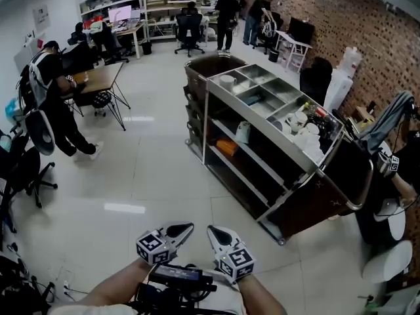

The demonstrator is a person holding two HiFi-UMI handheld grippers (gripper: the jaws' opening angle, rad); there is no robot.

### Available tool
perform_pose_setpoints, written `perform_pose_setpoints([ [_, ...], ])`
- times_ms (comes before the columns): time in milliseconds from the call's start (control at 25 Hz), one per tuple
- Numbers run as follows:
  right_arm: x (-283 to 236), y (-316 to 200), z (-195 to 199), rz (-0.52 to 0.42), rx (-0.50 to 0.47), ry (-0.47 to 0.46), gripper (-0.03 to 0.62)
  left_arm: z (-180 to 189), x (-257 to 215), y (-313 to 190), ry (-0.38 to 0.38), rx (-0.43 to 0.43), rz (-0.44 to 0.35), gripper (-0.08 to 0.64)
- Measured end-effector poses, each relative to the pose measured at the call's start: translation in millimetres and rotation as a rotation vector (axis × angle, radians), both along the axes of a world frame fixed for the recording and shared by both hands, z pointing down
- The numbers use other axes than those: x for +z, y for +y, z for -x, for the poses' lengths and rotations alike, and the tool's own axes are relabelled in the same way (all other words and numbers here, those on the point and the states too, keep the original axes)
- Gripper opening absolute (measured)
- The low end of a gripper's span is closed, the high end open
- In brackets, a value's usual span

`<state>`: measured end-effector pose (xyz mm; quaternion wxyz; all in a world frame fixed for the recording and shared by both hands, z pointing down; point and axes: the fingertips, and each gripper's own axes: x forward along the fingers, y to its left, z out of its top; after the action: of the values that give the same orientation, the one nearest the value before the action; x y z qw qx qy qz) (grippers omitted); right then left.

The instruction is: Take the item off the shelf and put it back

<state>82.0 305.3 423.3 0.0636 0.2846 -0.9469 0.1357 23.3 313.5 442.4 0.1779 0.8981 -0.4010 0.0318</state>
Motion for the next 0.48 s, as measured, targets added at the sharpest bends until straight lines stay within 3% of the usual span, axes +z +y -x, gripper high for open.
perform_pose_setpoints([
  [480,1.9,-25.8,37.2,0.019,0.025,0.009,0.003,49.8,-0.9,-17.0,0.009,-0.016,0.003,0.005],
])
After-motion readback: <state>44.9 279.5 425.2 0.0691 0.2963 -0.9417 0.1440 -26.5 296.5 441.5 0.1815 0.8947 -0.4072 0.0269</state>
